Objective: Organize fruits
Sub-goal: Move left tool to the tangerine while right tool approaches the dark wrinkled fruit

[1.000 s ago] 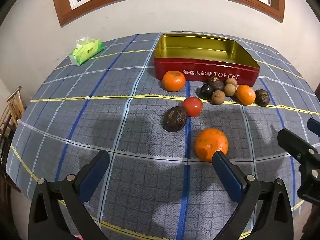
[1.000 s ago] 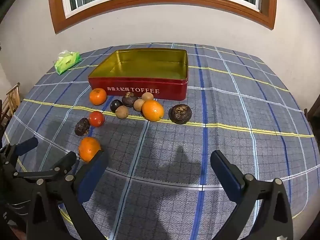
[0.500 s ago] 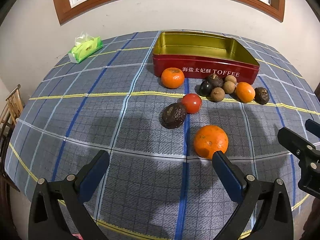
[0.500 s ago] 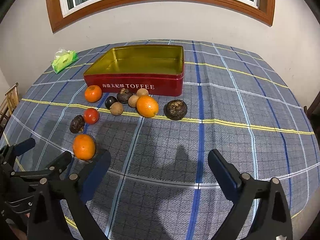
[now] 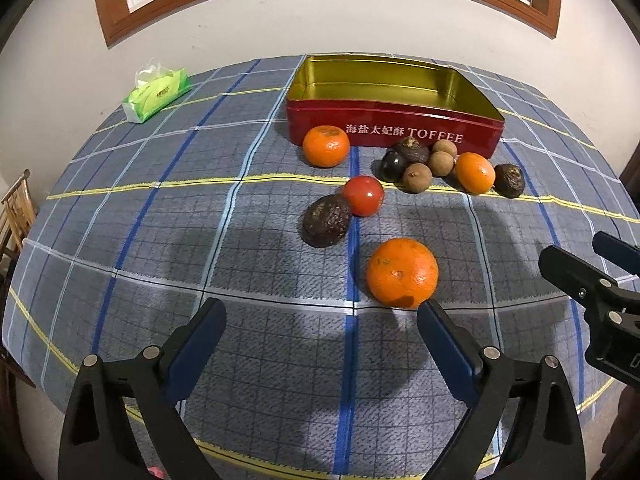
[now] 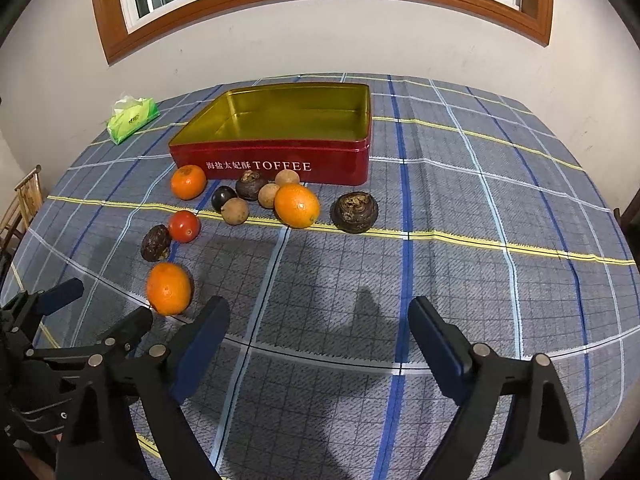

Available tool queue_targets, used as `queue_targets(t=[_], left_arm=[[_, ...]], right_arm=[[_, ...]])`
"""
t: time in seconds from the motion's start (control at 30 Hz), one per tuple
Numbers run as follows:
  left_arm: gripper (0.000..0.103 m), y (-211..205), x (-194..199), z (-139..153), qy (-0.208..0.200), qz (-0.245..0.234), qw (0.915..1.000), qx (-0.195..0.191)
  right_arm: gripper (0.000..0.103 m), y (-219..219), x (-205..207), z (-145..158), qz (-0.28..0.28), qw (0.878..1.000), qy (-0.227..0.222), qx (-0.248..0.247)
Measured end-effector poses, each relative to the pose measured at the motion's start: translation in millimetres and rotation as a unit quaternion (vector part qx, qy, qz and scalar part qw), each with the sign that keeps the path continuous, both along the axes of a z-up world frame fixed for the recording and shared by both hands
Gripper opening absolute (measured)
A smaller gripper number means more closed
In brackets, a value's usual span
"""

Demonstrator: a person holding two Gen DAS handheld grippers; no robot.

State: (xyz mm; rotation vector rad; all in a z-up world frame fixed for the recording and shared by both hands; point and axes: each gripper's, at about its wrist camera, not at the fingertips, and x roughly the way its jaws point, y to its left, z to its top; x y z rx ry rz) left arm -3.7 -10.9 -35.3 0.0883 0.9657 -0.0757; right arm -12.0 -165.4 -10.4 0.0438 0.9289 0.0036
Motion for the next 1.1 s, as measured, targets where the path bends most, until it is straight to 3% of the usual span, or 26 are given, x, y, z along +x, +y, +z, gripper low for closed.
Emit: queue_targets(t=[1.1], left_arm=[[0.084, -17, 2, -10, 0.012, -0.027, 0.9996, -0.002]], right_arm=[[0.088, -13, 1, -6, -0.012, 1.000, 0.007, 0.002]])
